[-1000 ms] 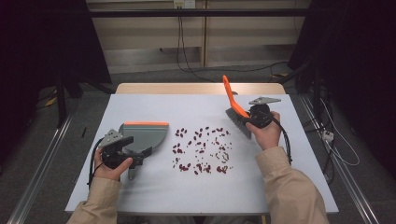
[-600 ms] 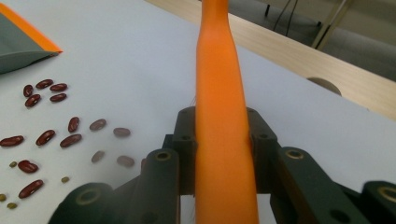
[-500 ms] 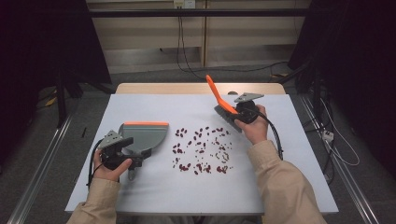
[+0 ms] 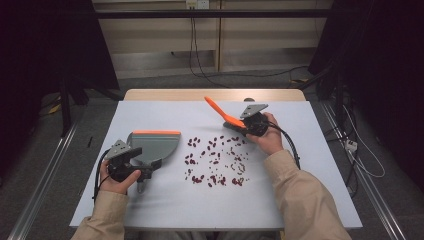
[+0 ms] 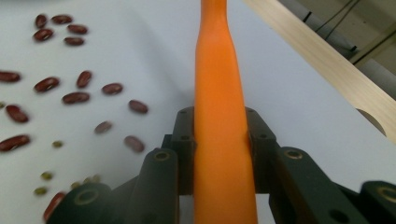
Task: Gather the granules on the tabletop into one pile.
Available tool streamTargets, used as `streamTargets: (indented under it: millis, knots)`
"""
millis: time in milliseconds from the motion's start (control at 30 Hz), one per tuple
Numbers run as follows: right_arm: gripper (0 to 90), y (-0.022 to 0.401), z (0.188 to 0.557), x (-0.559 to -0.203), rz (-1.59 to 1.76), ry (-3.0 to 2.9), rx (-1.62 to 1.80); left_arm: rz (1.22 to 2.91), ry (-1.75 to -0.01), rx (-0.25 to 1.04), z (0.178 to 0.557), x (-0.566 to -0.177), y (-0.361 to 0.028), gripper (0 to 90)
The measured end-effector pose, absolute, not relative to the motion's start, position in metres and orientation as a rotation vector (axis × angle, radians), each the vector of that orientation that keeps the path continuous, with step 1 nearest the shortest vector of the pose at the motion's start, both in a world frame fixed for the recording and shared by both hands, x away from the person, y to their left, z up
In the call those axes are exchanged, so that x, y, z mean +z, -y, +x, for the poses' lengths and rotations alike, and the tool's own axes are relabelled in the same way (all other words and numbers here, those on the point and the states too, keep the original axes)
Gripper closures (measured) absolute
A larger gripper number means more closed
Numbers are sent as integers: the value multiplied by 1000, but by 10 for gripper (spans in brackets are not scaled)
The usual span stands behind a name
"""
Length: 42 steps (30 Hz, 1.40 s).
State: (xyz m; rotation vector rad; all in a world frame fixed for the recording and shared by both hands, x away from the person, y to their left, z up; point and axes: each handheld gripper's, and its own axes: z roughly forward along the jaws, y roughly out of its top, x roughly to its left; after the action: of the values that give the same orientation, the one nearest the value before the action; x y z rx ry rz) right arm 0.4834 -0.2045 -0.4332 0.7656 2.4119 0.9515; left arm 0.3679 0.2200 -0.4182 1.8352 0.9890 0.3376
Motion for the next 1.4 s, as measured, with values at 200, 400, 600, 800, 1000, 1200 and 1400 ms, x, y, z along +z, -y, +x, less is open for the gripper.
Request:
streamTargets:
  millis: [200,400,600,800,1000,1200,1400]
  knots:
    - [711,204,473,-432,651,-2478,969,1843,-989,348,368,-419,-221,66]
    - [709,205,458,-432,580,-2515,991,1832,-1000,366,364,-418,-223,66]
    - [709,207,444,-429,537,-2557,1012,1831,-997,365,364,-418,-223,66]
    - [709,203,428,-427,520,-2584,1028,1837,-989,365,364,-418,-222,66]
    - [710,199,416,-426,476,-2592,1022,1834,-988,366,364,-418,-221,66]
    - [710,196,405,-425,474,-2599,1038,1830,-982,367,363,-417,-222,66]
    - [711,191,397,-422,454,-2607,1048,1831,-973,371,363,-416,-222,66]
